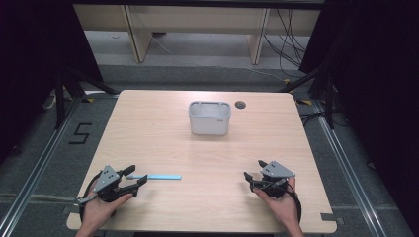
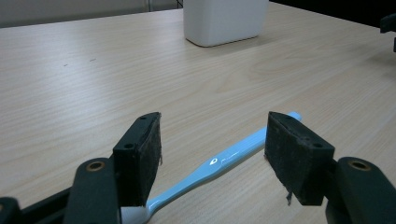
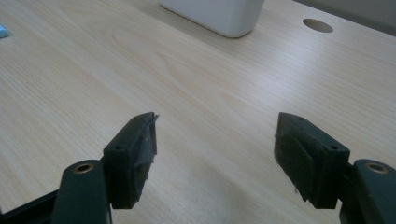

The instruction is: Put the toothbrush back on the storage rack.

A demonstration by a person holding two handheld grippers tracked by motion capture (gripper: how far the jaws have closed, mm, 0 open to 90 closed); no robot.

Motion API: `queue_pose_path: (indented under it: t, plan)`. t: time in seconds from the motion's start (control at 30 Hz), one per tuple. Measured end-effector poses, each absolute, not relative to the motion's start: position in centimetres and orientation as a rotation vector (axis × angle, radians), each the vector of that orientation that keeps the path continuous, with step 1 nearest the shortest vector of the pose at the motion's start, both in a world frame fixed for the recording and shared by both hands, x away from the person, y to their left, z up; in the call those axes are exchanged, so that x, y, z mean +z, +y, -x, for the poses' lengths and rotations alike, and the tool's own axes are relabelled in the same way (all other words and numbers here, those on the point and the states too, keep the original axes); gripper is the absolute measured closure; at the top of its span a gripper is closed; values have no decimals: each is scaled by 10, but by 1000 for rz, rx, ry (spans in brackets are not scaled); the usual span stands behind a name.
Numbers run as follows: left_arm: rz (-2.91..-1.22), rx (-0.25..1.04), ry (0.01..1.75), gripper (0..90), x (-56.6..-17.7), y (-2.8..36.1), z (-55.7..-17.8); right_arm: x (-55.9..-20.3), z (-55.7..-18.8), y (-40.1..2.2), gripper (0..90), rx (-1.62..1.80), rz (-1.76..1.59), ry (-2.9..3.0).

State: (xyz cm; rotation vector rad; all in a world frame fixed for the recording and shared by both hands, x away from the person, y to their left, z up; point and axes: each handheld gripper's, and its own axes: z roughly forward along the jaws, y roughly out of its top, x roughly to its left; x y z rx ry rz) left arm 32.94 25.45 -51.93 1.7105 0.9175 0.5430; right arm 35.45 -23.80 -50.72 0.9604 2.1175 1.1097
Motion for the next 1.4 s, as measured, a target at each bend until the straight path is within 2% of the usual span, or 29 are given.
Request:
queue_pose_path:
  t: [0.1, 0.4, 0.6, 0.8, 0.9, 1.07, 1.4]
  plan:
    - [-1729, 541, 911, 360, -516, 252, -331, -507, -354, -238, 307, 1119, -967, 2123]
    - [-2075, 479, 679, 412, -481, 256, -377, -503, -354, -238, 304, 1118, -951, 2131]
    - [-2236, 410, 567, 430, -469, 259, -405, -501, -353, -238, 303, 1112, -954, 2151]
    - [-2384, 329, 468, 459, -468, 247, -414, -502, -355, -239, 303, 1105, -927, 2157]
    - [-2496, 286, 351, 498, -466, 241, -419, -501, -354, -237, 303, 1117, -946, 2166]
    - [-2572, 149, 311, 547, -469, 225, -420, -501, -354, -237, 303, 1107, -919, 2168]
    - [-2846, 83, 189, 607, -472, 205, -429, -501, -352, -234, 300, 1119, -927, 2191]
